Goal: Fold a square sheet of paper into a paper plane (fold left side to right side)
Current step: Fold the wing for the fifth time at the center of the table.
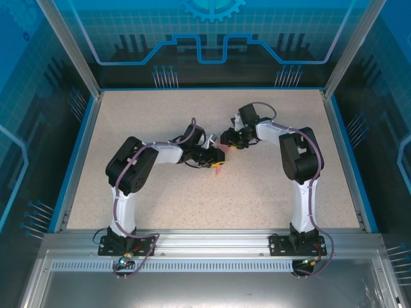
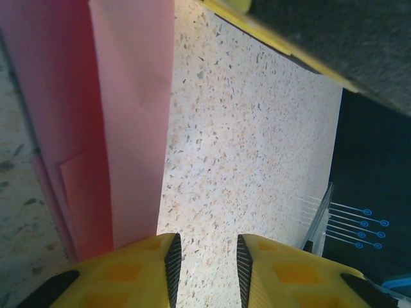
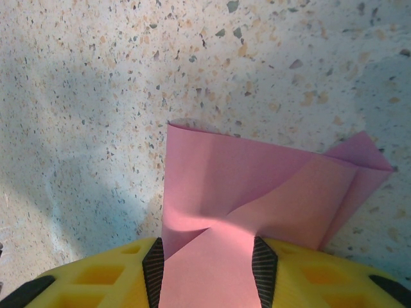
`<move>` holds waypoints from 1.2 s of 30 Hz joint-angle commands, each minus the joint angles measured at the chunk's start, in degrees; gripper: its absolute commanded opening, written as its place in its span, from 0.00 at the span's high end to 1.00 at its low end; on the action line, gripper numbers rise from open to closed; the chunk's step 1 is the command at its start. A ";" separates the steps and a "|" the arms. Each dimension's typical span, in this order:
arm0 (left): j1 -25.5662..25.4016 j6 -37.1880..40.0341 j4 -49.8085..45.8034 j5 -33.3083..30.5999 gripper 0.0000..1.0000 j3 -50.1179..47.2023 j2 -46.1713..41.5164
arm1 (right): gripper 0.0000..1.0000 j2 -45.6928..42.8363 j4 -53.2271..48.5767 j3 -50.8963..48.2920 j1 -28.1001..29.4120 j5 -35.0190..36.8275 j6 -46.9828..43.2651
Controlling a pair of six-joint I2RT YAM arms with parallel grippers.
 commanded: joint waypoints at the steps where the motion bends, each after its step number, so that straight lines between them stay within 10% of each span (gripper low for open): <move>1: 0.09 2.06 -2.58 -1.35 0.68 -0.75 0.95 | 0.55 2.27 -3.47 -0.70 0.20 1.35 -0.68; 28: -3.09 6.56 -18.87 -11.43 0.73 2.70 3.82 | 0.55 -7.04 0.92 -2.46 -0.41 -0.91 -1.16; 36: -3.43 7.34 -20.60 -12.95 0.76 3.46 4.56 | 0.70 -11.83 6.40 -10.16 -0.55 -6.85 0.25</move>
